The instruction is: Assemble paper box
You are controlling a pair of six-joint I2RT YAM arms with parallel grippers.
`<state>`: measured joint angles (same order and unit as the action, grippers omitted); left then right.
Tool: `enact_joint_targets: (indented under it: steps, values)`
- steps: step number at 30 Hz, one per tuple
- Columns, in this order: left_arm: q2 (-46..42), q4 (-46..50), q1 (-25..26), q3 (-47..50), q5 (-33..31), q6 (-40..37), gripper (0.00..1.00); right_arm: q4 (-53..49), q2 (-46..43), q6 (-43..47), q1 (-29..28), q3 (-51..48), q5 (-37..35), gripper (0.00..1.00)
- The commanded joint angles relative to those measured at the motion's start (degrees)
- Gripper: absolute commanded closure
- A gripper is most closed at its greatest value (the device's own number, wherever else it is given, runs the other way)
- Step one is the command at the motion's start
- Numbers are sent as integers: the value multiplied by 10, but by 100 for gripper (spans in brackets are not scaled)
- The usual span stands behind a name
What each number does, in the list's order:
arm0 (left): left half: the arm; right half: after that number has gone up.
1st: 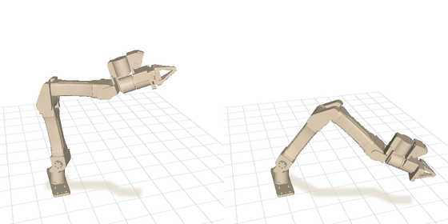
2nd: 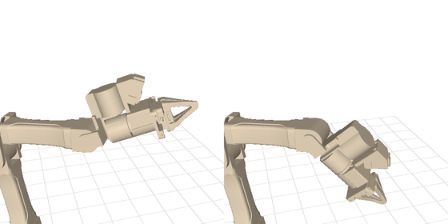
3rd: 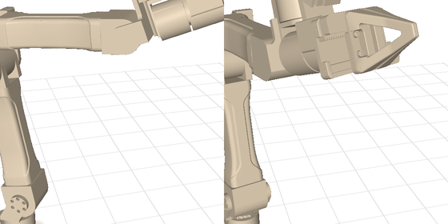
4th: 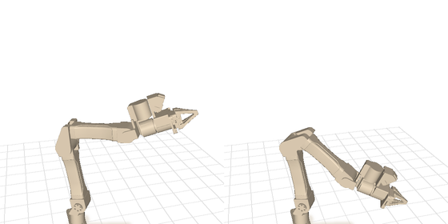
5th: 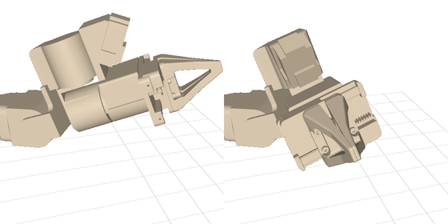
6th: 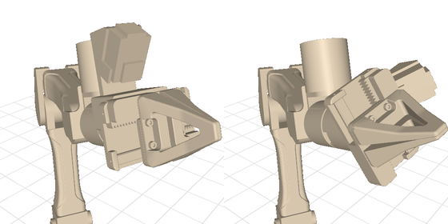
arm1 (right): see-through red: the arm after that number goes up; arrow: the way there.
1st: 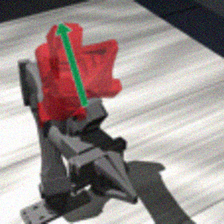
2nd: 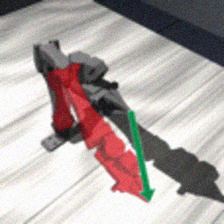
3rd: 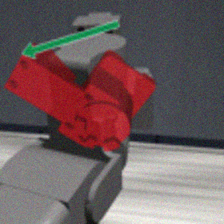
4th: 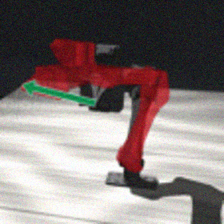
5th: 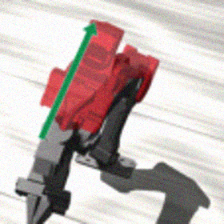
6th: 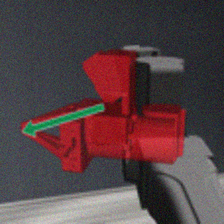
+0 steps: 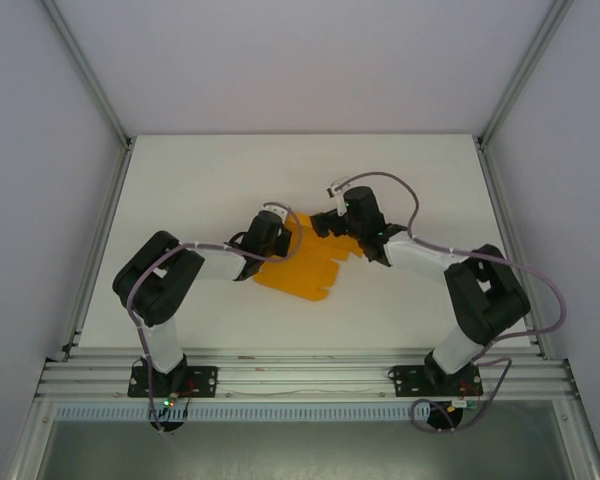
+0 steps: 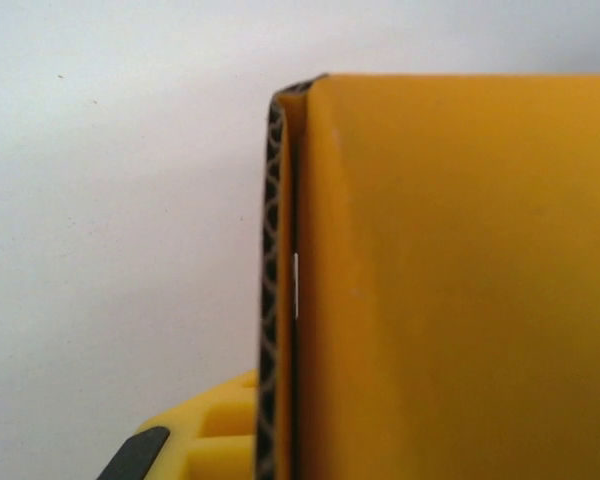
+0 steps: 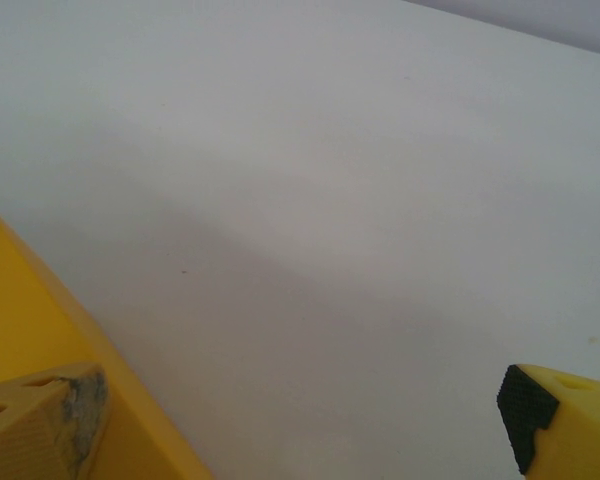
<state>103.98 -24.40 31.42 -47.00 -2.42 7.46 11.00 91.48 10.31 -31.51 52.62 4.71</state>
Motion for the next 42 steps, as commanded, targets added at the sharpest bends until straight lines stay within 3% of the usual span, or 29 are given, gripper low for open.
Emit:
enact_joint_targets:
  steps: [1, 7, 13, 21, 29, 37, 42]
  values:
    - [-14, 21, 3, -14, -36, 22, 100, -40, -72, -48, 1, 1, -111, 0]
    - [-42, 31, 2, -5, -60, 65, 100, -144, -152, -72, 19, -11, -176, 0]
    - [-67, 70, 2, -12, -57, 100, 100, -156, -204, -82, 19, -51, -89, 0]
    - [-91, 82, 2, -10, -45, 113, 100, -130, -144, -84, 18, -34, -52, 0]
    - [-90, 72, 4, -10, -6, 132, 100, -22, -61, -112, 17, -12, 37, 0]
    - [-92, 53, 18, -12, -19, 165, 100, 205, -27, -220, -17, -58, -82, 0]
    - [-101, 56, 21, -14, -30, 181, 100, 132, -50, -212, -31, -47, -142, 0]
